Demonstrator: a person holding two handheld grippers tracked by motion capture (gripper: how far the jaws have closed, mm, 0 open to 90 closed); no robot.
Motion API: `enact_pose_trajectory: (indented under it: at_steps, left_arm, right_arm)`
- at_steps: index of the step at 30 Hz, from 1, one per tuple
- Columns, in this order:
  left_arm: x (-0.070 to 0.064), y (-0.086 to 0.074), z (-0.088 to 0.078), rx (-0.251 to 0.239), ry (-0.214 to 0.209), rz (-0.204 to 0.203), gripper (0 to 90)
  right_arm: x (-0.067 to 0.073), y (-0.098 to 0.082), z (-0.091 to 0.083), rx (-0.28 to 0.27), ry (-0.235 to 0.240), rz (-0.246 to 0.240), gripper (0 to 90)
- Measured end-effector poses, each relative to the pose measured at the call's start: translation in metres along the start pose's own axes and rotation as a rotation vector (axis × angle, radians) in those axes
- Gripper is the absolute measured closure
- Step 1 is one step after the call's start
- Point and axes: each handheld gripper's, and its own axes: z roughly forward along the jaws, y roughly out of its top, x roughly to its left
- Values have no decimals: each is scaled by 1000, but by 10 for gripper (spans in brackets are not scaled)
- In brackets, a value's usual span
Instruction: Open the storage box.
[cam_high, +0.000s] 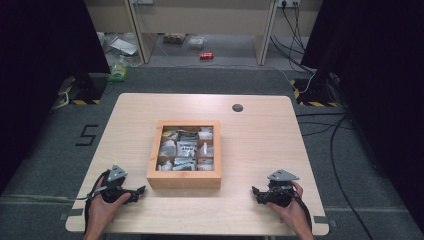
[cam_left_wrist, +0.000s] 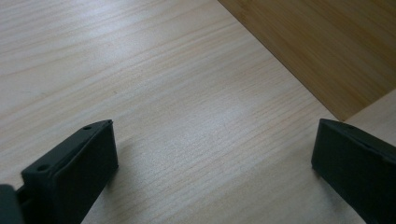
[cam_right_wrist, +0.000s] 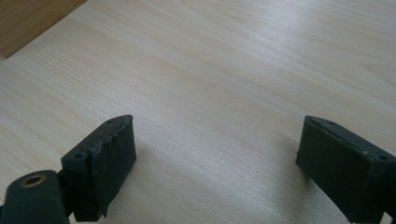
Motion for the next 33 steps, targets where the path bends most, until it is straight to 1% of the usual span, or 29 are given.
enact_pose_trajectory:
  at_steps: [10,11,13,14,15,17,18,20,21,22,24,25,26,28,31,32,33]
  left_arm:
    - [0,0,0,0,0,0,0]
    - [0,0,0,0,0,0,0]
    - [0,0,0,0,0,0,0]
    - [0,0,0,0,0,0,0]
    - [0,0,0,0,0,0,0]
    - [0,0,0,0,0,0,0]
    - [0,0,0,0,0,0,0]
    - [0,0,0,0,0,0,0]
    - [0,0,0,0,0,0,0]
    - [0,0,0,0,0,0,0]
    - [0,0,0,0,0,0,0]
    - [0,0,0,0,0,0,0]
    - [0,0,0,0,0,0,0]
    - [0,0,0,0,0,0,0]
    - [0,0,0,0,0,0,0]
    - [0,0,0,0,0,0,0]
    - [0,0,0,0,0,0,0]
  right_arm:
    - [0,0,0,0,0,0,123]
    - [0,0,0,1,0,10,139]
    - [-1,1,0,-1,1,11,150]
    - [-4,1,-1,-8,9,37,158]
    - [-4,1,-1,-8,9,37,158]
    - [-6,3,-2,-19,16,59,192]
    - [-6,3,-2,-29,22,61,192]
    - [-5,7,-5,-60,31,81,184]
    - [-5,7,-5,-60,31,81,184]
    - [-3,10,-7,-92,45,86,182]
    - [0,13,-9,-106,68,89,176]
    - [0,13,-9,-106,68,89,176]
    - [5,15,-10,-118,74,77,193]
    - [8,16,-9,-121,77,73,198]
    - [18,20,-9,-136,99,50,220]
    - [23,23,-9,-142,111,44,232]
    - [23,23,-9,-142,111,44,232]
